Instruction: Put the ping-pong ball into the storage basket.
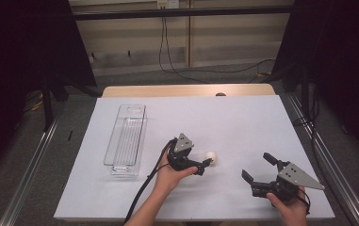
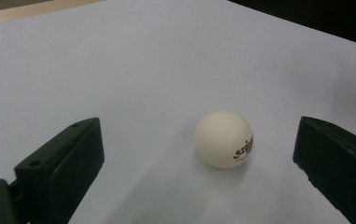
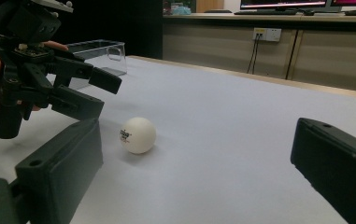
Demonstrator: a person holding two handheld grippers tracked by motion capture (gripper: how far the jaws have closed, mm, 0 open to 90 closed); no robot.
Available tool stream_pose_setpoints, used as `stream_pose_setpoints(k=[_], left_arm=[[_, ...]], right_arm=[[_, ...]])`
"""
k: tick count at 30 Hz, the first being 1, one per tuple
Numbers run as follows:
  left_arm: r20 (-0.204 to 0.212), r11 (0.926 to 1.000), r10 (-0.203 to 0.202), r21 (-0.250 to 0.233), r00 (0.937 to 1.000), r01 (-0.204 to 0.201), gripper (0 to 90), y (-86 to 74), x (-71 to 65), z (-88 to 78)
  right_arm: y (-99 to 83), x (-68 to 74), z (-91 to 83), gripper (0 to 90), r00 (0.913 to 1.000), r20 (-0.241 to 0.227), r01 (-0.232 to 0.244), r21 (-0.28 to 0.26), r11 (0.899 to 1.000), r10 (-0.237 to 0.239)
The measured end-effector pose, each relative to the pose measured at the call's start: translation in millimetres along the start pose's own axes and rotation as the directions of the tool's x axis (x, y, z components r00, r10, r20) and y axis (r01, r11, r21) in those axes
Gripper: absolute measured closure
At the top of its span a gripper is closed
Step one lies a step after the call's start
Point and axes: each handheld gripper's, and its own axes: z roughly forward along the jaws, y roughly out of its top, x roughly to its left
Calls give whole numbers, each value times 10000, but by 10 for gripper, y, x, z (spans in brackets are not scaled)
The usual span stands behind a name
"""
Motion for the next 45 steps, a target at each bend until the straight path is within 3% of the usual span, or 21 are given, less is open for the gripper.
stream_pose_setpoints(k=[12,15,26,45], left_arm=[[-77,9996,5,294,10000,-3,33,-1,-14,55],[-13,9991,212,356,9998,-212,32,6,-21,69],[161,9979,358,542,9992,-366,33,67,-90,138],[320,9971,327,670,9990,-348,34,83,-123,199]], right_arm=[[-1,-1,0,17,10000,-17,-21,4,10000,21],[1,0,-4,17,10000,42,-27,31,10000,27],[3,-4,-5,18,10000,62,-11,6,10000,11],[11,-3,-11,18,9999,104,-40,-68,10000,41]])
